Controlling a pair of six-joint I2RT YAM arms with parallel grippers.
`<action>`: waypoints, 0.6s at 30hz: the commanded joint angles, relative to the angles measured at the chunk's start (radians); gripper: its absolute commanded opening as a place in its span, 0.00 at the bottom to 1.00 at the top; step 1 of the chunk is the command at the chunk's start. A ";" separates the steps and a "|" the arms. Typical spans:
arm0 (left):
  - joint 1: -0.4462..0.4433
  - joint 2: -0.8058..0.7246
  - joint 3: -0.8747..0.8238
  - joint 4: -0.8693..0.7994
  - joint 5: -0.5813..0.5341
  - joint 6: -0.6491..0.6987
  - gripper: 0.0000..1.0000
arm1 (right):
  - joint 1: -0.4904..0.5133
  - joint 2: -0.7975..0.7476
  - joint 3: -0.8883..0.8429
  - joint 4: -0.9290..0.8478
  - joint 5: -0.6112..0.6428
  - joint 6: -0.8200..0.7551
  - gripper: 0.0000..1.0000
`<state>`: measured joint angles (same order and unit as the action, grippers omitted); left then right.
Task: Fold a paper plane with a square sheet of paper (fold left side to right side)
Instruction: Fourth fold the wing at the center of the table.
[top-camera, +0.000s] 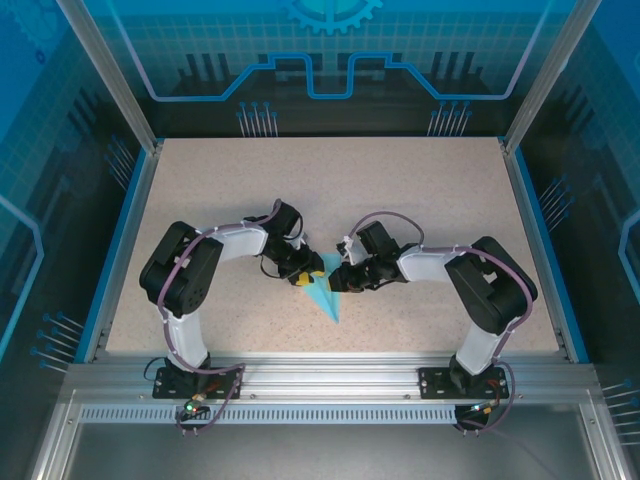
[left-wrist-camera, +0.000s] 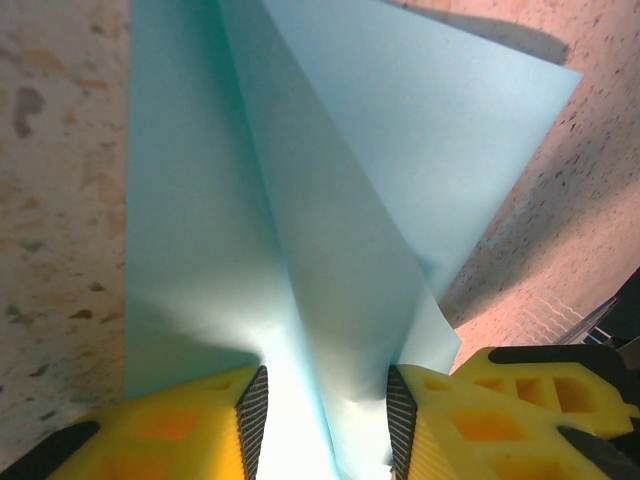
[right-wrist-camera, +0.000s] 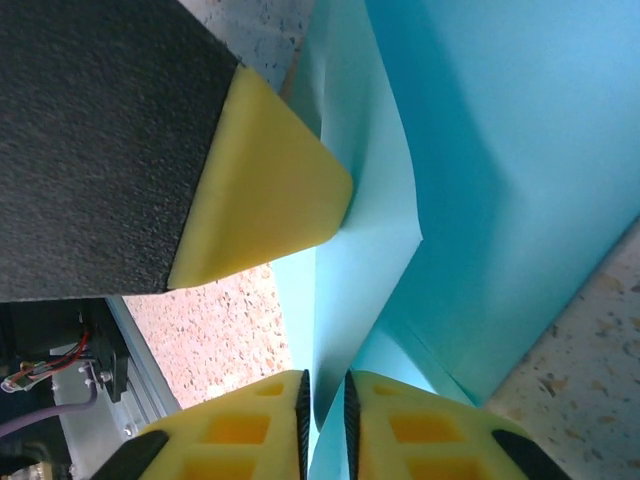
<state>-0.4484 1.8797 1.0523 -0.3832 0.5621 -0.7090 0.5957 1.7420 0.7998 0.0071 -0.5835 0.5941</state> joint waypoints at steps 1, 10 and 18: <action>-0.008 0.029 0.004 -0.040 -0.049 -0.011 0.41 | 0.006 0.013 0.024 -0.039 0.007 -0.023 0.15; -0.009 0.029 0.005 -0.042 -0.050 -0.010 0.41 | 0.005 0.024 0.050 -0.121 0.070 -0.051 0.12; -0.009 0.027 0.003 -0.044 -0.051 -0.009 0.41 | 0.009 0.044 0.058 -0.144 0.091 -0.056 0.12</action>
<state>-0.4484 1.8797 1.0523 -0.3832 0.5621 -0.7090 0.5957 1.7699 0.8364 -0.1001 -0.5079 0.5568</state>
